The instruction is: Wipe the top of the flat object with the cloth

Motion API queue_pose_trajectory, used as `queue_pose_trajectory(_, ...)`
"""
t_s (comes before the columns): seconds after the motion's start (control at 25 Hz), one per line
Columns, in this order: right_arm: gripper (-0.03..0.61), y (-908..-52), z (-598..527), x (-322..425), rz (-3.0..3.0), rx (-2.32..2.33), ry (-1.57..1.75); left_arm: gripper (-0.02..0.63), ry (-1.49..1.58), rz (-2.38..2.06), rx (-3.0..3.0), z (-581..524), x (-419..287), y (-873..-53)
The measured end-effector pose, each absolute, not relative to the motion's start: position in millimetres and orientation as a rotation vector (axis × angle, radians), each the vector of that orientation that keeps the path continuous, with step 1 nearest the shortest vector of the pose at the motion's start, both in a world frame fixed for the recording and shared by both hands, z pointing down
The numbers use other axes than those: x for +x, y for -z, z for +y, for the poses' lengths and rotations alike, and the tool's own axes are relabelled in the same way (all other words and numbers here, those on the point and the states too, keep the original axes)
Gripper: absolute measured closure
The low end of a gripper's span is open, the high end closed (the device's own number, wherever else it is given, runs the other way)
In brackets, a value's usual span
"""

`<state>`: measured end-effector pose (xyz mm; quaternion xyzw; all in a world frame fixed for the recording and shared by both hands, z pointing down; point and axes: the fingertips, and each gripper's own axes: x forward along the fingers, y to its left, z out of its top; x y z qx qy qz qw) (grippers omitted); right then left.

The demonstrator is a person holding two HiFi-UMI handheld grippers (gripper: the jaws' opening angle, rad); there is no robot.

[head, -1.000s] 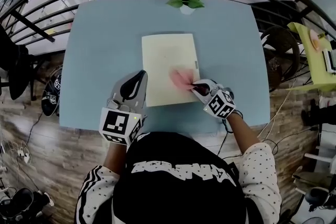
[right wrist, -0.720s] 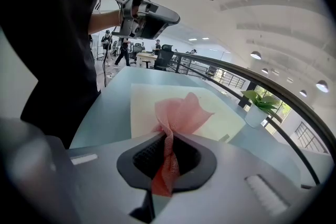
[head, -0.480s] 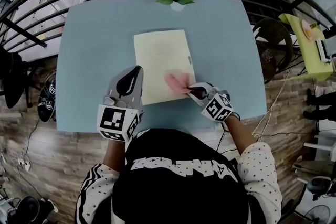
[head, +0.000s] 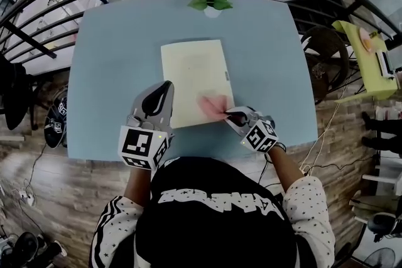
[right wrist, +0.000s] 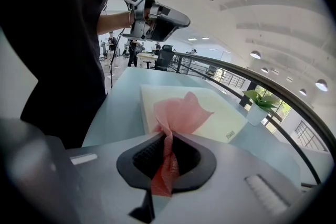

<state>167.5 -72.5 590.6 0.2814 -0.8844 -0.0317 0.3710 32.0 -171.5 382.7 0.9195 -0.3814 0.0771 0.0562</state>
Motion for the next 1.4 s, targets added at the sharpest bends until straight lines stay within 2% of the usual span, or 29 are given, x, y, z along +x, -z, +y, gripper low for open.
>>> queue_pose_trajectory(0.28,0.56,-573,-77,162,-2.338,0.843,0.018,0.614,-0.238,-1.178,2.781,-171,26,-380)
queue_pose_trajectory(0.76,0.56,-446,-130,176,-2.704,1.408,-0.213,0.614,-0.288,-1.244,2.776,-168,19,-374)
queue_pose_trajectory(1.4,0.56,-376,-132,139,-2.876,1.416,-0.108,0.614,-0.314,-1.296,2.764,-163,-2,-372)
